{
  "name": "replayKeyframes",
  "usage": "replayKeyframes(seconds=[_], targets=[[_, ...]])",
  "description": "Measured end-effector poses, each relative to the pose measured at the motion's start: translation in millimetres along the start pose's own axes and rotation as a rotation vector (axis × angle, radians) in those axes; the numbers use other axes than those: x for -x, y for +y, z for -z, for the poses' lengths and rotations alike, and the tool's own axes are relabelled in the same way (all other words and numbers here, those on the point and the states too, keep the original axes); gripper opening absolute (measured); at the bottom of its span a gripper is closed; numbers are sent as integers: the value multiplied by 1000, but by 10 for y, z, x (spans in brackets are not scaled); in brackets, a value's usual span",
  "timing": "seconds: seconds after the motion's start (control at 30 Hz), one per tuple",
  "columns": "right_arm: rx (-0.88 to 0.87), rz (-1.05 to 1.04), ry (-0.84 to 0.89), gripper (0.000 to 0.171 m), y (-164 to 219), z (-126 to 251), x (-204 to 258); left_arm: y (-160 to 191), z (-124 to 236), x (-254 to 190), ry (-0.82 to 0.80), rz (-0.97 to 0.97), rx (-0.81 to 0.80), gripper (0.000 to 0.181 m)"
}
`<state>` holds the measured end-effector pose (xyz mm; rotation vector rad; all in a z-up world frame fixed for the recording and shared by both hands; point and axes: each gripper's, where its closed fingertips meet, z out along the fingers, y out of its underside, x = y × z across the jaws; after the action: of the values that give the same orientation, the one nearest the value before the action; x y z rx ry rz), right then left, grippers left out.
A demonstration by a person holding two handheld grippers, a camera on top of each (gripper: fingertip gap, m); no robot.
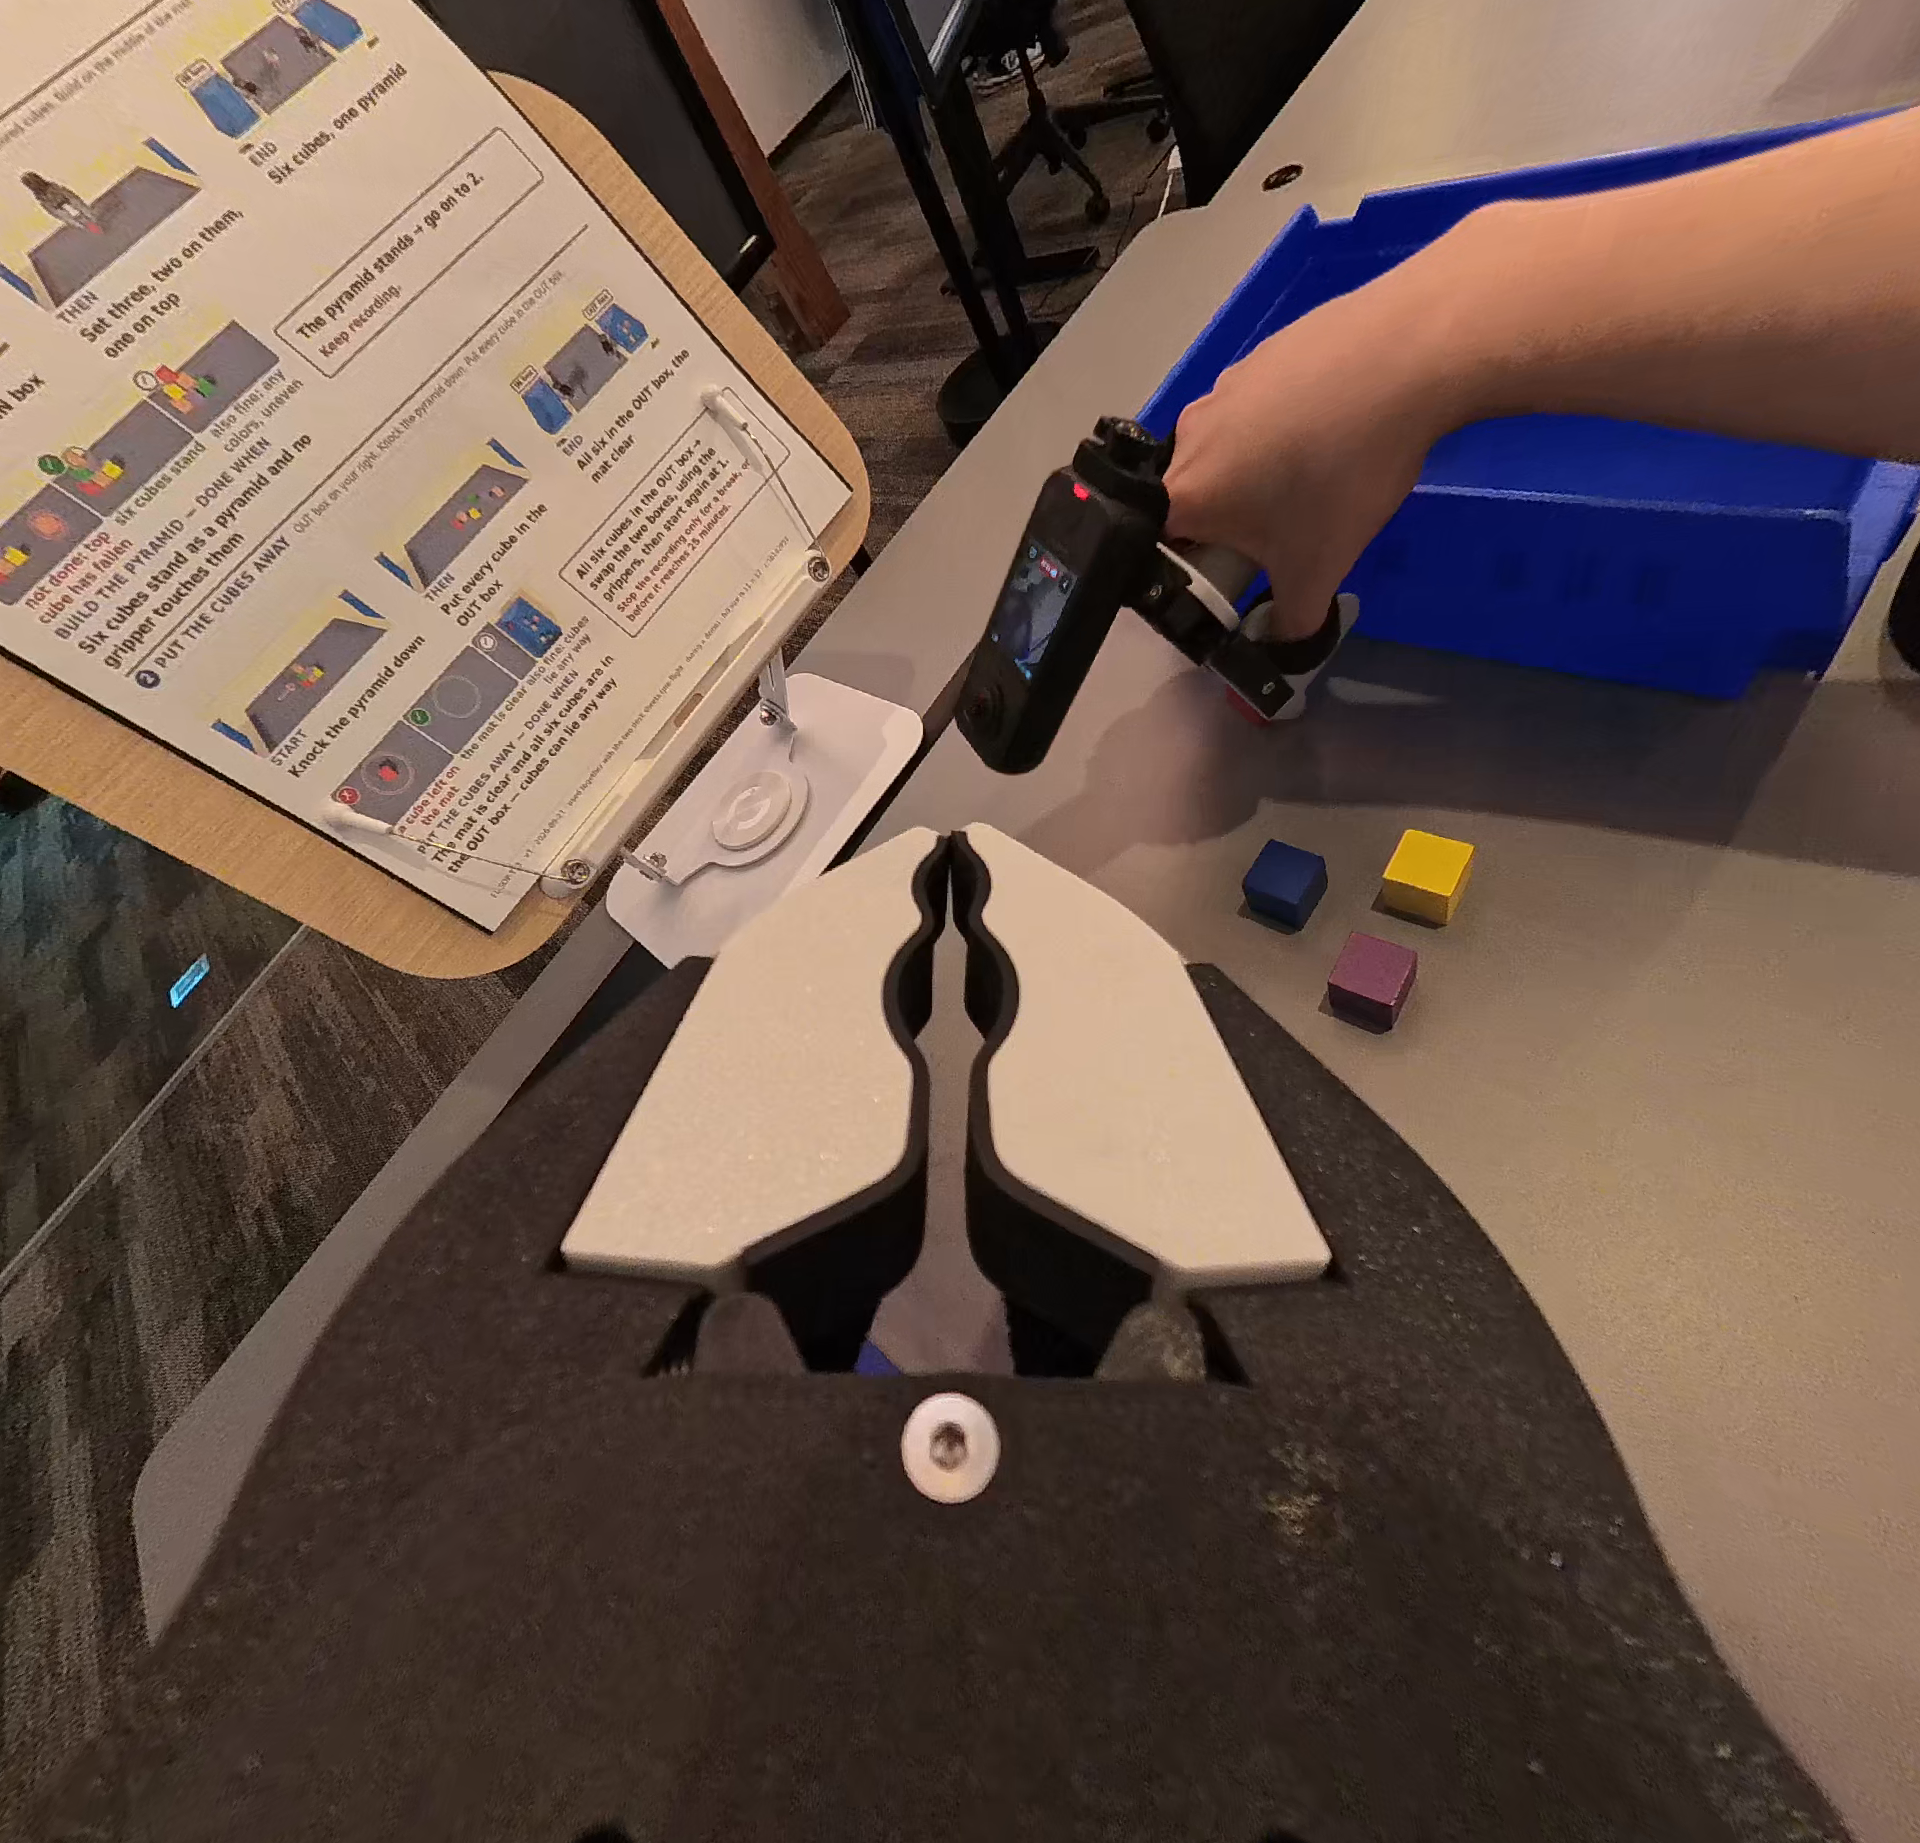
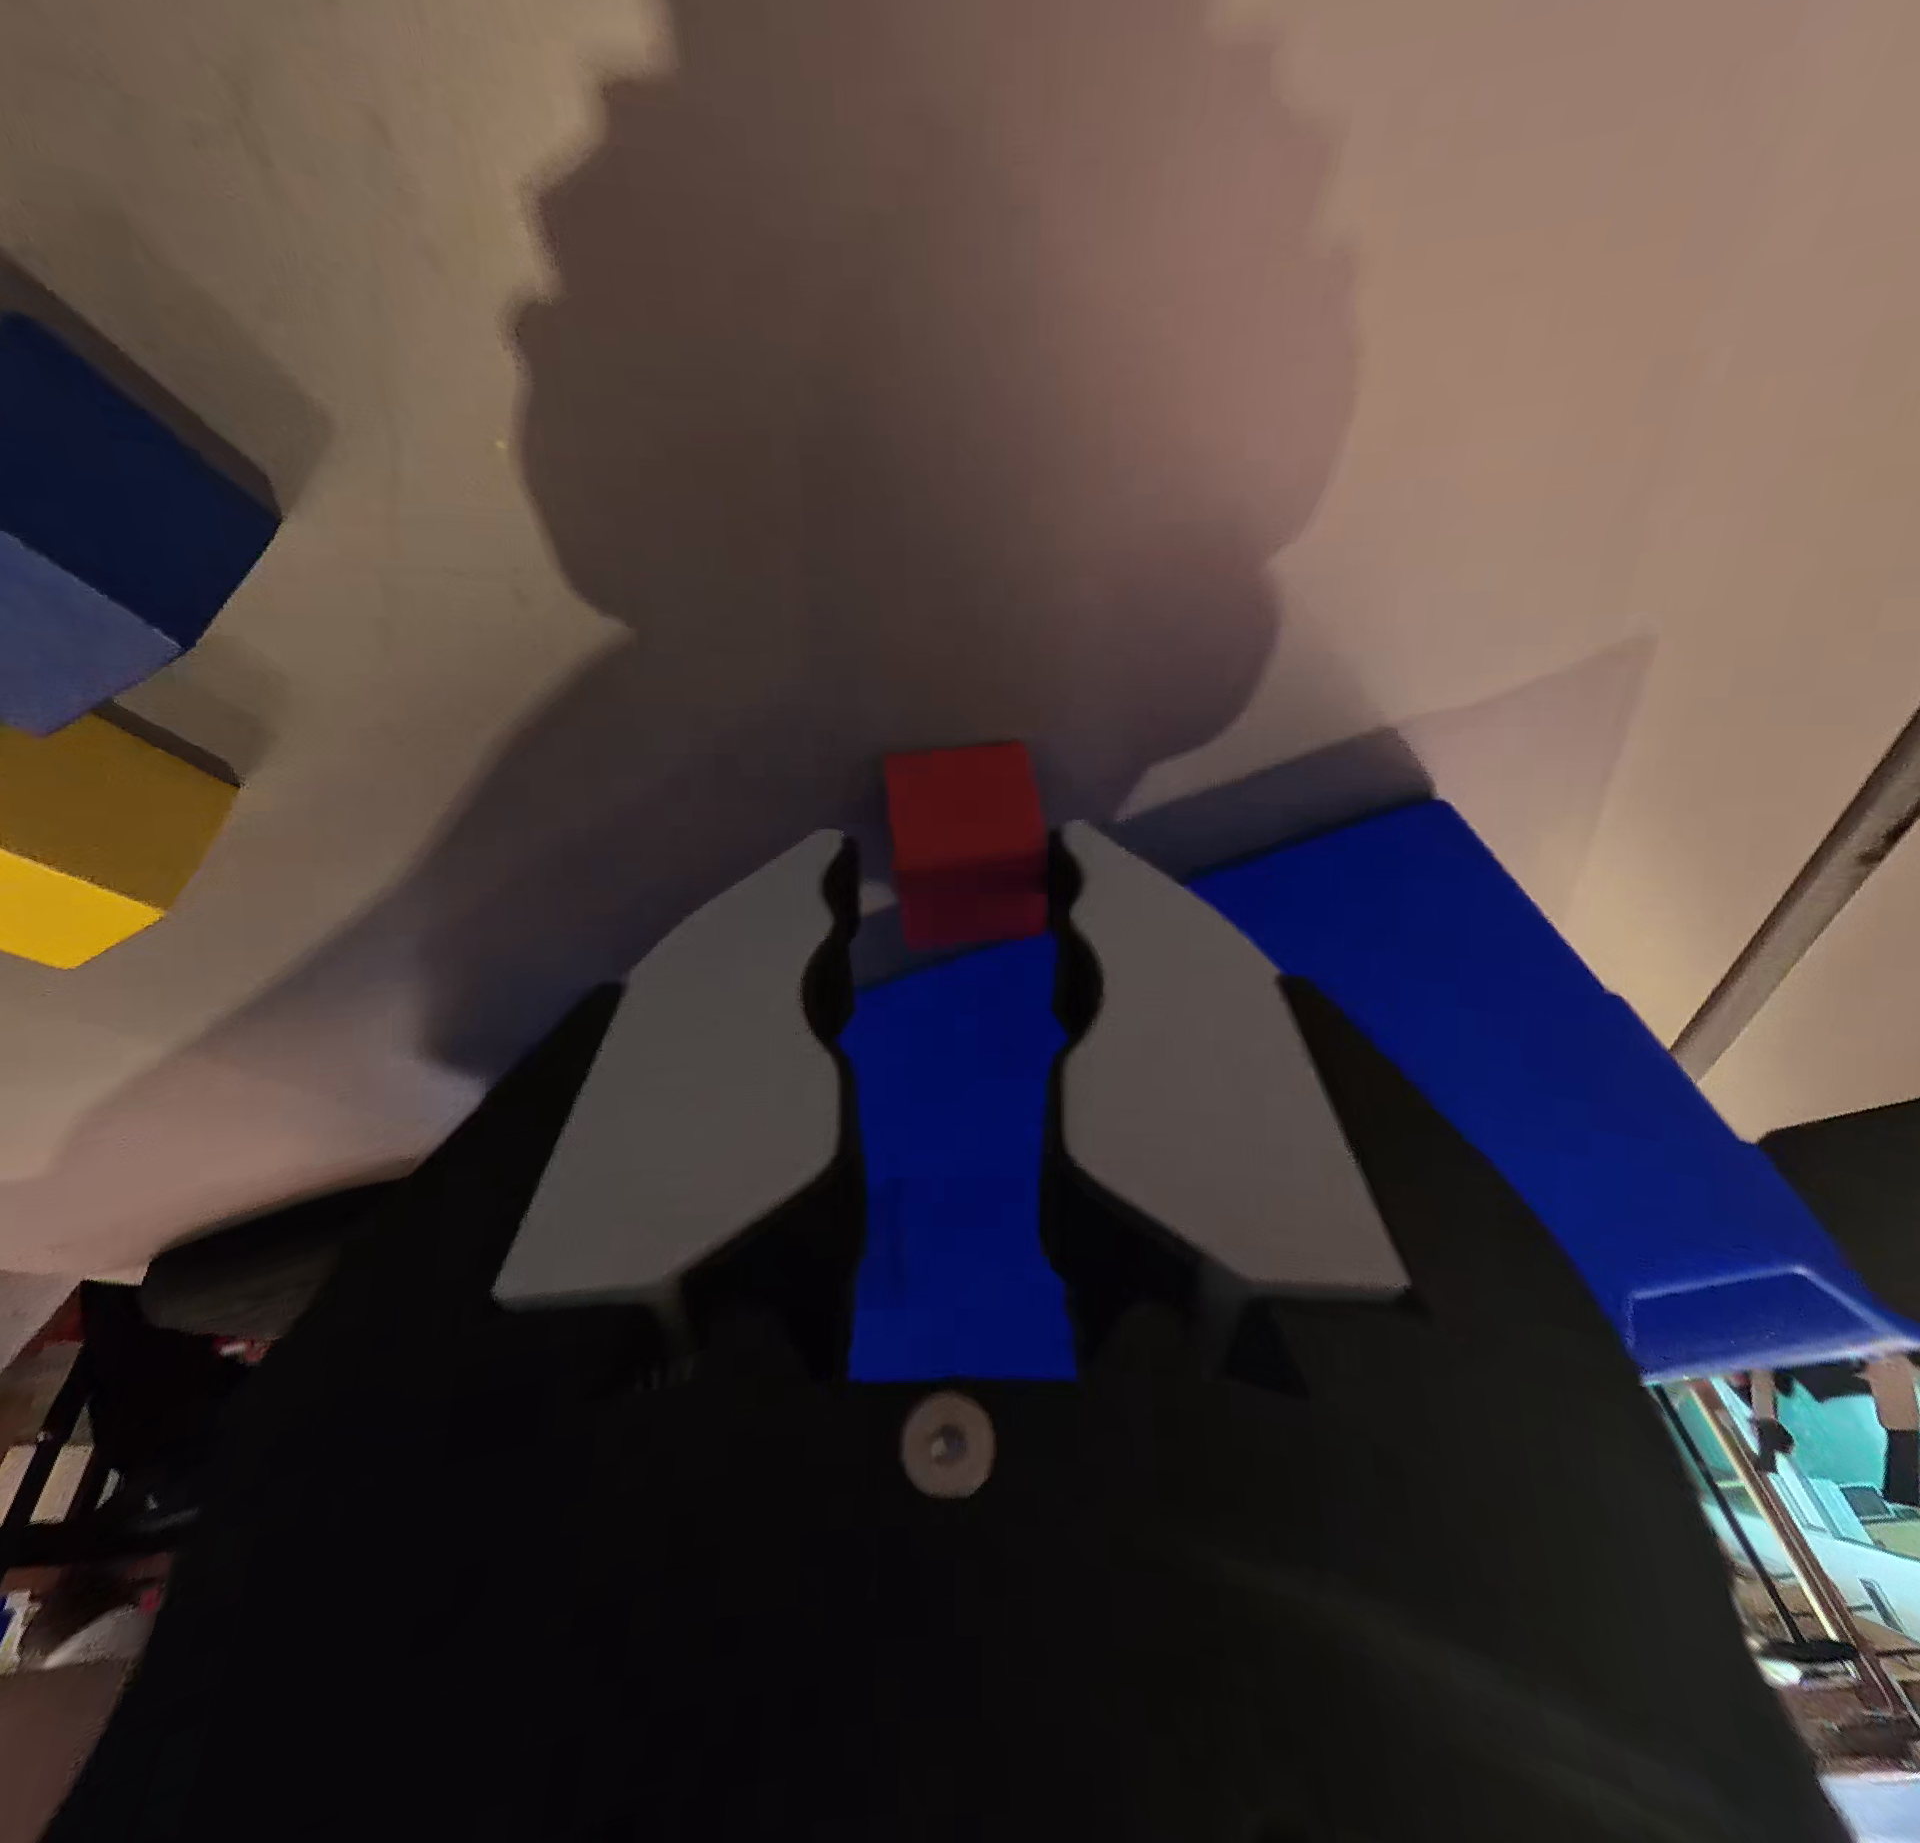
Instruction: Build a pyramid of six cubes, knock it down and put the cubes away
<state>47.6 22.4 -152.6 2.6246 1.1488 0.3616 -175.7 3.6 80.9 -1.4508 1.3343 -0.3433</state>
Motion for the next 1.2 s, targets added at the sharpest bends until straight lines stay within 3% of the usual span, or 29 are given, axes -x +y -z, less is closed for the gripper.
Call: replayKeyframes(seconds=[0.1, 0.17, 0.3, 0.43, 0.5, 0.57, 0.67, 0.77, 0.97, 1.07, 1.2], targets=[[-8, 22, -5, 31, -7, 38, 36, 3, 6, 6, -1, 1, 1, 0], [-126, 23, 0, 31, -93, 256, 72, 8, 8, 10, -2, 2, 2, 0], [-625, 11, 49, 30, -157, 1217, 163, 2, 14, 0, 1, -1, 3, 0], [-1032, -330, 179, 29, 506, 1956, -346, -37, 28, -29, 2, -9, -7, 0], [-996, -565, 130, 29, 926, 1715, -627, -47, 22, -52, 5, -14, -6, 0], [-793, -743, 2, 29, 1206, 1127, -746, -43, 10, -82, 9, -25, 2, 0], [-560, -825, -169, 30, 1264, 350, -715, -28, -19, -121, 18, -42, 17, 0], [-421, -881, -257, 30, 1231, -108, -683, 9, -54, -129, 20, -40, 35, 0], [-310, -925, -278, 30, 1216, -442, -717, 30, -76, -131, 17, -48, 46, 0], [-323, -965, -273, 29, 1220, -487, -779, 43, -85, -133, 21, -49, 51, 0], [-401, -948, -197, 41, 1218, -382, -902, 39, -78, -133, 21, -52, 48, 0]])
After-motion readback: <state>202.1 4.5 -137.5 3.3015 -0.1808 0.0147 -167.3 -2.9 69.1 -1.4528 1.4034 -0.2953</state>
